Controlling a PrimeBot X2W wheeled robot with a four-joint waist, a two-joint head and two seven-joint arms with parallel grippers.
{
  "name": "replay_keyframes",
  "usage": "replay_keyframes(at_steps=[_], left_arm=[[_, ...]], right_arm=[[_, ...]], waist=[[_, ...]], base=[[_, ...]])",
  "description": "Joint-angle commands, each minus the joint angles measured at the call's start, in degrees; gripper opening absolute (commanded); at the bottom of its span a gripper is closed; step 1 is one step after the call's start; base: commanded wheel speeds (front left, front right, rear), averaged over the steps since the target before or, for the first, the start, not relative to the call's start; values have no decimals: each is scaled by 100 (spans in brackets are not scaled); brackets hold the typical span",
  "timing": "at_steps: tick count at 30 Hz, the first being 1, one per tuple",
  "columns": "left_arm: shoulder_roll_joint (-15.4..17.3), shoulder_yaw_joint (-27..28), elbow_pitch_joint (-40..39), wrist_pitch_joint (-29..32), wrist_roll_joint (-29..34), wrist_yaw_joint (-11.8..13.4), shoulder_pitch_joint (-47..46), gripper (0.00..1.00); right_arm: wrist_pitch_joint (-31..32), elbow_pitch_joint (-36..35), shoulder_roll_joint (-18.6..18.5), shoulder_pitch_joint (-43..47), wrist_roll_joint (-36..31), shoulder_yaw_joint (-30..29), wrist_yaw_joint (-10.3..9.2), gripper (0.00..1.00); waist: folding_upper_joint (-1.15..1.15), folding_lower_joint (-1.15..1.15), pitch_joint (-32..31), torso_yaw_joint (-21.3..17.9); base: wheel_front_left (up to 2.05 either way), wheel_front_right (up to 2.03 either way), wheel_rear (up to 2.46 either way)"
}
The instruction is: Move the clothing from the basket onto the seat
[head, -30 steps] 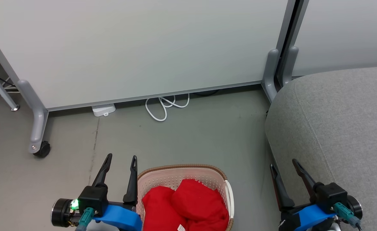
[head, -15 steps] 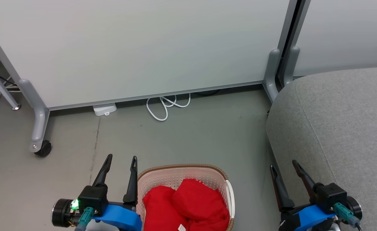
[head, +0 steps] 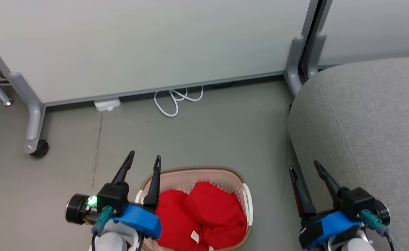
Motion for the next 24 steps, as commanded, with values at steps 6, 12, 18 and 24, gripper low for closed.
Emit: replay_keyframes(at_steps=[6, 12, 18, 24], left_arm=[[80, -206, 536, -27, 125, -143, -781, 100], [282, -573, 1177, -26, 137, -189, -1482, 100], [561, -1225, 1914, -24, -64, -186, -2204, 100], [839, -1911, 2698, -23, -337, -186, -2894, 100]], right_arm=[[-24, -127, -32, -425, -74, 74, 3, 100], [-24, -253, -29, -802, -9, 152, 3, 100], [-23, -405, -25, -1164, 88, 284, 3, 100], [-22, -591, -25, -1485, 136, 419, 3, 100]], waist=[[0, 0, 806, -247], [0, 0, 1510, -506], [0, 0, 2218, -791], [0, 0, 2903, -1041]], base=[[0, 0, 0], [0, 0, 0], [0, 0, 0], [0, 0, 0]])
